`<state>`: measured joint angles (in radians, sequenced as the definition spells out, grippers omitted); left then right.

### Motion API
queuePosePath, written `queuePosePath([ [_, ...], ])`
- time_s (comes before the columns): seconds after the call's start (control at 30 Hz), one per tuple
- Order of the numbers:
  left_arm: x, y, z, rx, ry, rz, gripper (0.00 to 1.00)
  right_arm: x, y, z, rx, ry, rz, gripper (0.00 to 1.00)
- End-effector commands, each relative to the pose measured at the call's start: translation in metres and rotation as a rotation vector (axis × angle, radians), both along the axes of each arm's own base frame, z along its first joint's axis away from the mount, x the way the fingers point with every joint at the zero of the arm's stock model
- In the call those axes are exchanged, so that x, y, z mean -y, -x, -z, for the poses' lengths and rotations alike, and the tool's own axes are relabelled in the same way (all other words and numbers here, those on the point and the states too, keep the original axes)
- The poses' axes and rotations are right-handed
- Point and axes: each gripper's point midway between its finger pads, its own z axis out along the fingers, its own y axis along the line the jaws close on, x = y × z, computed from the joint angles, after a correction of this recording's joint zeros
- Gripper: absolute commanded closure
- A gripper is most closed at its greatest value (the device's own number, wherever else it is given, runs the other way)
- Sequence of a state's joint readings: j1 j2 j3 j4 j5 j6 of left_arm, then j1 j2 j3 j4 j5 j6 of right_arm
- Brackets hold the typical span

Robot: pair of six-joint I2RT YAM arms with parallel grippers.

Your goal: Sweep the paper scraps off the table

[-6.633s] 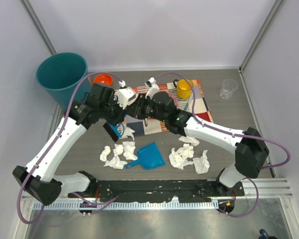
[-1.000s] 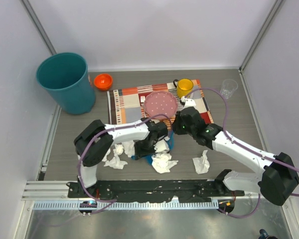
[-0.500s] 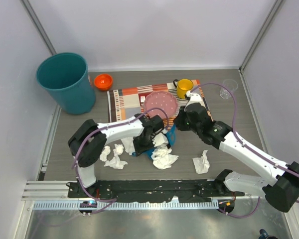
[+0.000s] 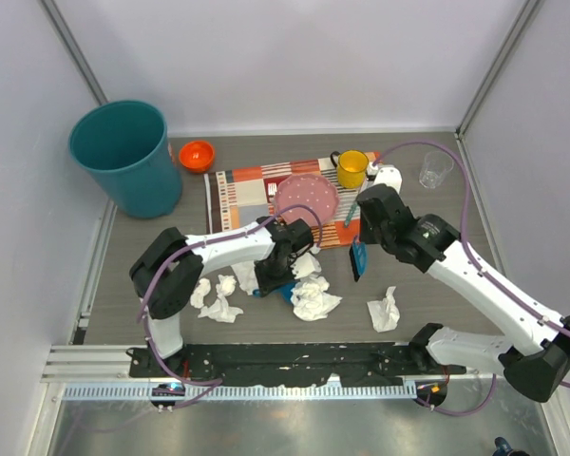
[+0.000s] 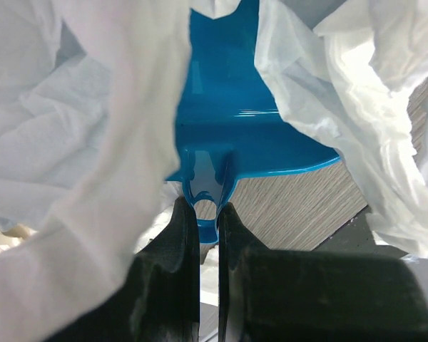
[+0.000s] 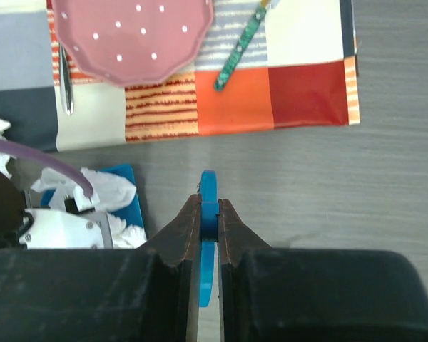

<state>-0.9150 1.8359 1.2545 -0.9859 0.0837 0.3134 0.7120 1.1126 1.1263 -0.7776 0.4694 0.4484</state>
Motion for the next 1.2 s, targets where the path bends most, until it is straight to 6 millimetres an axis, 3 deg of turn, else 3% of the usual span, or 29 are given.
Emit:
queuePosePath([
  [0.0,0.007,-0.007,-0.003,0.022,0.02,-0.02,1.0,0.01,0.042,0.028,-0.229,0.058,-0.035,0.99],
  [0.1,0.007,-0.008,-0.003,0.029,0.018,-0.018,1.0,0.014,0.071,0.056,-0.366,0.055,-0.051,0.99],
  [0.2,0.004,-0.006,-0.001,0.024,0.013,-0.017,1.0,0.006,0.085,0.057,-0.387,-0.034,-0.081,0.99],
  [0.37,0.005,-0.006,0.0,0.022,0.015,-0.02,1.0,-0.037,0.115,0.061,-0.532,-0.248,-0.215,0.99],
  [0.4,0.004,-0.006,0.0,0.024,0.012,-0.02,1.0,-0.045,0.128,0.071,-0.598,-0.296,-0.253,0.99],
  [0.47,0.004,-0.007,-0.002,0.027,0.016,-0.02,1.0,-0.06,0.125,0.072,-0.572,-0.4,-0.252,0.99],
  [0.6,0.005,-0.007,-0.003,0.028,0.021,-0.018,1.0,-0.048,0.11,0.102,-0.526,-0.359,-0.132,0.99],
  [0.73,0.005,-0.007,-0.003,0.027,0.016,-0.018,1.0,-0.071,0.094,0.106,-0.485,-0.468,-0.135,0.99],
  [0.8,0.005,-0.006,-0.002,0.02,0.015,-0.017,1.0,-0.072,0.09,0.109,-0.474,-0.476,-0.118,0.99],
  [1.03,0.002,-0.002,-0.003,0.007,0.017,-0.004,1.0,-0.063,0.064,0.074,-0.338,-0.535,-0.074,0.99],
  [1.17,0.004,-0.003,-0.007,0.011,0.022,-0.003,1.0,-0.065,0.057,0.065,-0.319,-0.577,-0.077,0.99],
])
